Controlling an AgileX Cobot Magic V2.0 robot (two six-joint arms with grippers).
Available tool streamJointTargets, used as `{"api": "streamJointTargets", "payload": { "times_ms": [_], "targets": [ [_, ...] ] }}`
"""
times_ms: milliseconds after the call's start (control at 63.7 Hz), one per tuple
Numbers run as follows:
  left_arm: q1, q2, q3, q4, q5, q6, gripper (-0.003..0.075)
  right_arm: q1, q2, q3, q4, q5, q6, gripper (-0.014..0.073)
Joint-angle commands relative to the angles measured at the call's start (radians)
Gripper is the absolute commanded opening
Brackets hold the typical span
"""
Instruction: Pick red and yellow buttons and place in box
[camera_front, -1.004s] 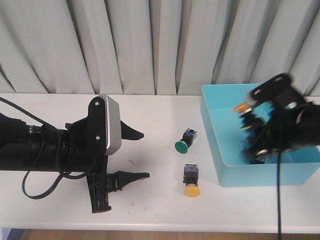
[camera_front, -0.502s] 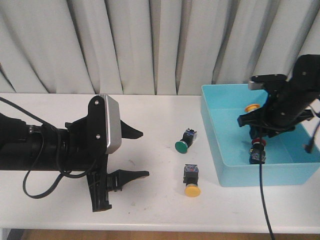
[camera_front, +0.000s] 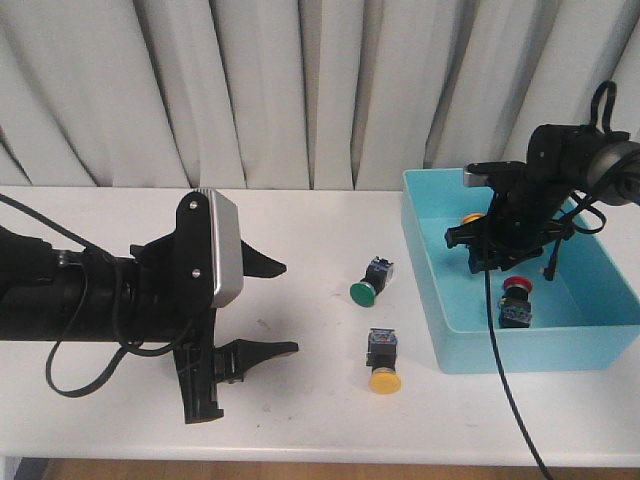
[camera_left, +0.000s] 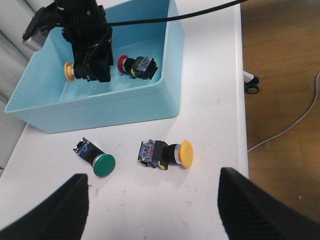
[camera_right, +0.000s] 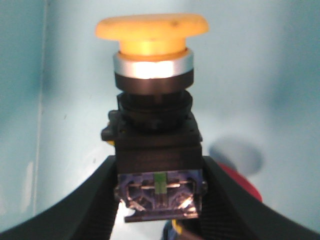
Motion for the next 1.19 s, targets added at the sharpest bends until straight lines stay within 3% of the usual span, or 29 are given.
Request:
{"api": "streamJointTargets", "payload": {
  "times_ms": [0, 408, 722, 957, 1177],
  "targets": [
    [-0.001, -0.027, -0.025, -0.048, -0.003, -0.01, 0.0531, -0.003, -0.034, -0.059, 0.006, -0.027, -0.012, 0.0246],
    [-0.001, -0.027, -0.025, -0.049, -0.003, -0.01, 0.0531, -0.003, 0.005, -0.07, 0.007, -0.03, -0.069, 0.0261],
    [-0.001, -0.027, -0.025, -0.049, -0.002, -0.009, 0.0531, -0.003, 0.005, -0.07, 0.011, -0.031, -0.083, 0.0426],
    [-0.001, -0.027, -0.025, -0.049, 0.007, -0.011, 0.0531, -0.003, -0.095, -0.069, 0.015, 0.006, -0.073, 0.041],
    [-0.001, -0.027, -0.025, -0.049, 0.007, -0.011, 0.0531, -0.003, -0.308, -0.021, 0.069, 0.085, -0.054, 0.0375]
  ]
}}
